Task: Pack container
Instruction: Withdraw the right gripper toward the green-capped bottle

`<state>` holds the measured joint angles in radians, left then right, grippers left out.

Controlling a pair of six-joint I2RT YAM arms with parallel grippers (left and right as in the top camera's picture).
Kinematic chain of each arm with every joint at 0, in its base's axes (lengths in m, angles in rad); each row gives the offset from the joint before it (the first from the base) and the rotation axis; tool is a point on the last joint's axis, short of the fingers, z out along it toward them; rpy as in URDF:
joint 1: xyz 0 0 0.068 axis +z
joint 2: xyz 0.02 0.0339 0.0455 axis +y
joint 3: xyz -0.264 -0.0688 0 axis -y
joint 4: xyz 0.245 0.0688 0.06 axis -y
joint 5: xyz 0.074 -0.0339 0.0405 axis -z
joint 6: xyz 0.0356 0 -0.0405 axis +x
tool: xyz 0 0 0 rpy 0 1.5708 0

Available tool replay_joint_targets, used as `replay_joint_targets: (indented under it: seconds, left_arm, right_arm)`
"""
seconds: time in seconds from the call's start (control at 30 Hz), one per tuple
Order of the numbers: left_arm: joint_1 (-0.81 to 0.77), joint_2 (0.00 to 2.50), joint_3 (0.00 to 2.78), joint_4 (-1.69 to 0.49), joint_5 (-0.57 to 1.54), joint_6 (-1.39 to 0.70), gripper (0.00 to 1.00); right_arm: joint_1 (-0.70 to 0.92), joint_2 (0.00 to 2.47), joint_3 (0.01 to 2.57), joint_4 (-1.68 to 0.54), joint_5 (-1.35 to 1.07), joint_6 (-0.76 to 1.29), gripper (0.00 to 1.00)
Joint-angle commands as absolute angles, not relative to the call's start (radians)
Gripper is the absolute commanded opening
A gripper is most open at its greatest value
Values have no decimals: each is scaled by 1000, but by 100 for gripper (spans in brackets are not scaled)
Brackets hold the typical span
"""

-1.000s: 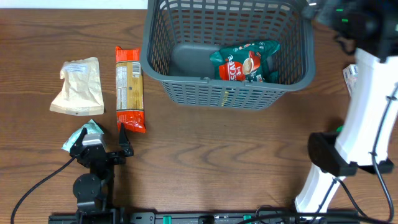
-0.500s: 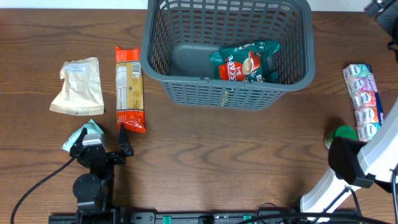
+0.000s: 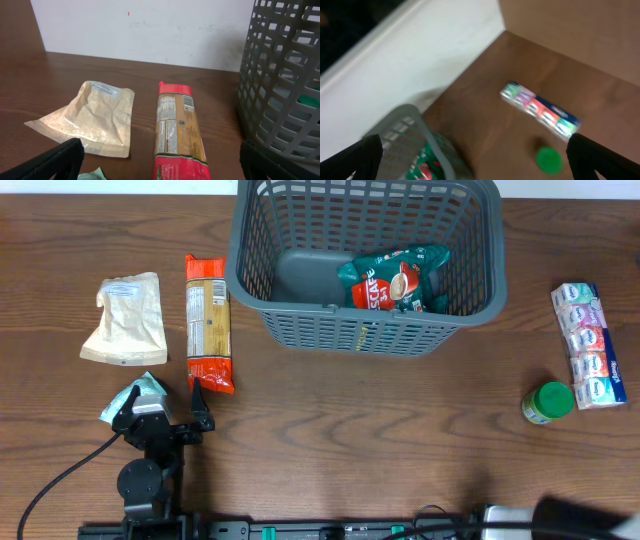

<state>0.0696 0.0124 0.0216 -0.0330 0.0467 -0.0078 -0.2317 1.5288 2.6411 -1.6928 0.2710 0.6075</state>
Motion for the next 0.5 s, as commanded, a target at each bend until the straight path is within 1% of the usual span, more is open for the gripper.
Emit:
replay_joint_targets:
  seconds: [0.0, 0.13, 0.3, 0.47]
  left_arm:
    - [73, 10, 4, -67, 38, -20, 98]
    - [73, 10, 4, -67, 38, -20, 99]
    - [73, 10, 4, -67, 38, -20, 99]
    - [73, 10, 4, -67, 38, -20, 99]
  right_arm:
    - [-265, 1430, 2462, -1699, 377, 699, 99]
    - [-307, 1330, 2242, -1698, 448, 806, 99]
    - [-337, 1317, 2022, -1692, 448, 889, 99]
    - [-368, 1354, 1821, -1568, 447, 906, 99]
